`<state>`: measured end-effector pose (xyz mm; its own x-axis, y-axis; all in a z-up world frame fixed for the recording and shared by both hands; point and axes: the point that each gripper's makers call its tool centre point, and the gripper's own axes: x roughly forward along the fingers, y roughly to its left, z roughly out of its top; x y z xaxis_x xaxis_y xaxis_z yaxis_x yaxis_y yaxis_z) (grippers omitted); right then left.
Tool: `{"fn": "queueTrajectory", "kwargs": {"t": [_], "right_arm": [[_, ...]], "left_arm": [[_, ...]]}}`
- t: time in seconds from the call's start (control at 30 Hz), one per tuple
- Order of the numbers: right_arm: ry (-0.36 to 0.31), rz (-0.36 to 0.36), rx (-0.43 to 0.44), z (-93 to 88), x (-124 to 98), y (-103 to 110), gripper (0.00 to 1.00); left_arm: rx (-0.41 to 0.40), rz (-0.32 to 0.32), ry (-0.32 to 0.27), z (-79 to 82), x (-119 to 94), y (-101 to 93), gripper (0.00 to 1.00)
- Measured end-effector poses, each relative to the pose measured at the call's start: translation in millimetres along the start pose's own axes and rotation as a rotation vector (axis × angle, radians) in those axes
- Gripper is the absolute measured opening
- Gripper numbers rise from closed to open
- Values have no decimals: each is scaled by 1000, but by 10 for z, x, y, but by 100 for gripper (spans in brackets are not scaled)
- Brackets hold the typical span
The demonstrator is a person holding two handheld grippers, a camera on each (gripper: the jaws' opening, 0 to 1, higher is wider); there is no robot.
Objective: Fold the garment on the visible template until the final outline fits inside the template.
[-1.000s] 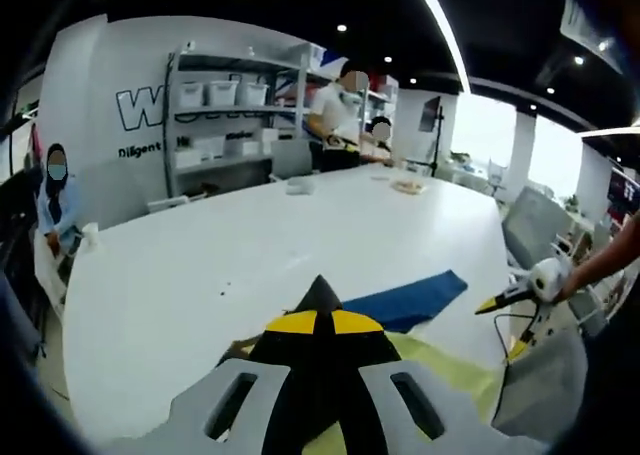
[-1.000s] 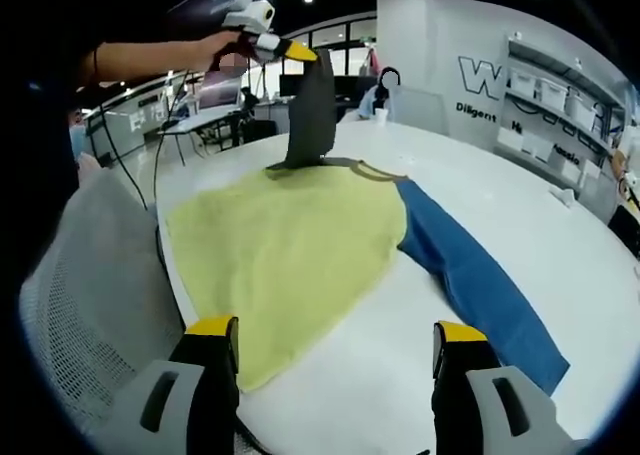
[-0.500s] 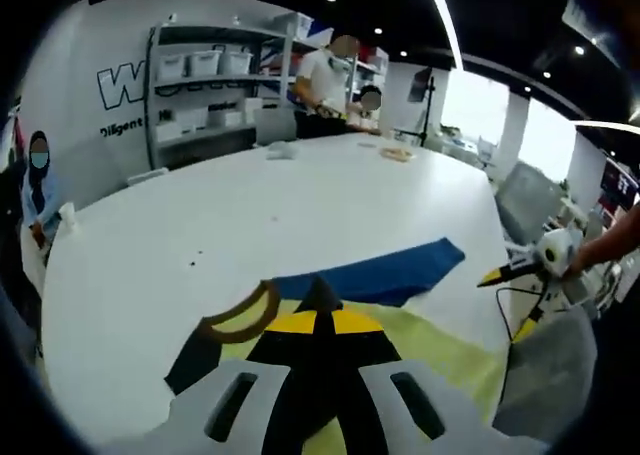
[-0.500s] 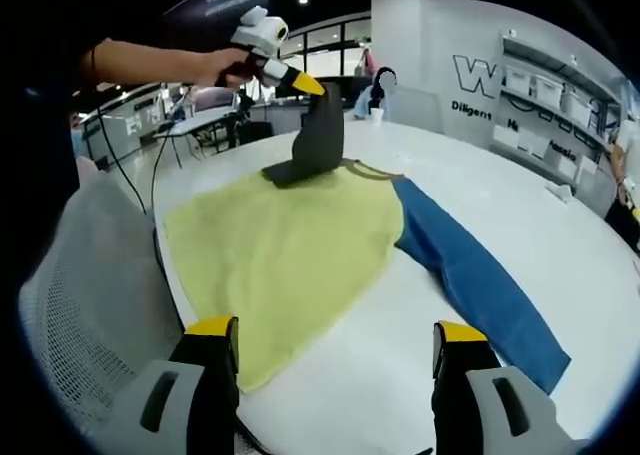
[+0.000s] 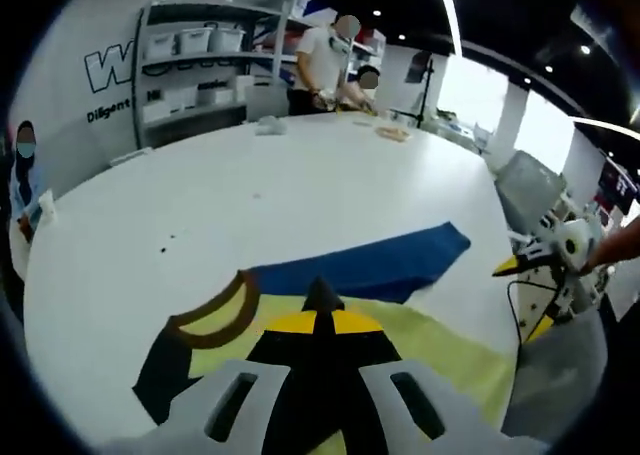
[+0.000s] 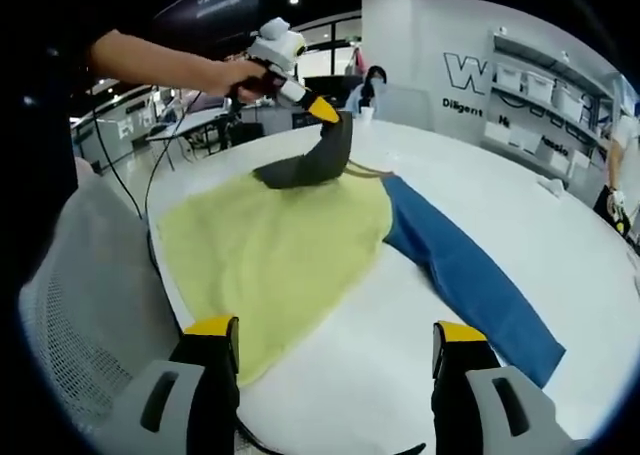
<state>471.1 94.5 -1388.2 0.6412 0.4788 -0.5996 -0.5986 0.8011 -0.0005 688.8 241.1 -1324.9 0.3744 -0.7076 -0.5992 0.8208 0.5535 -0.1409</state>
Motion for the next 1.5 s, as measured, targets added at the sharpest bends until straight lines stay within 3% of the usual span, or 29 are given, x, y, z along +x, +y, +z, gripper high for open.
{"fn": "queueTrajectory", "kwargs": {"t": [0.3, 0.47, 0.63, 0.8, 0.93, 1.13, 1.27, 1.4, 1.5], "right_arm": [[-5, -15, 21, -34, -26, -18, 77], [-8, -20, 32, -64, -36, -12, 77], [-11, -24, 47, -89, -40, -14, 77], [-14, -31, 52, -92, -65, -40, 77], [-13, -38, 60, -112, -85, -76, 77], [-12, -38, 63, -127, -83, -96, 77], [-12, -34, 62, -115, -63, -91, 77], [-17, -29, 61, -93, -45, -80, 77], [-16, -27, 63, -101, -40, -69, 77]], "left_arm": [[-15, 16, 78, -121, 285, -5, 5], [-75, 3, 119, -184, 443, -50, 5], [-43, -18, 174, -280, 605, -167, 5], [-6, -45, 185, -312, 724, -210, 5], [32, -66, 186, -335, 744, -243, 7], [58, -73, 156, -315, 682, -217, 17], [83, -54, 167, -377, 620, -128, 15], [80, 3, 207, -573, 563, 83, 11], [49, 10, 239, -720, 549, 155, 11]]}}
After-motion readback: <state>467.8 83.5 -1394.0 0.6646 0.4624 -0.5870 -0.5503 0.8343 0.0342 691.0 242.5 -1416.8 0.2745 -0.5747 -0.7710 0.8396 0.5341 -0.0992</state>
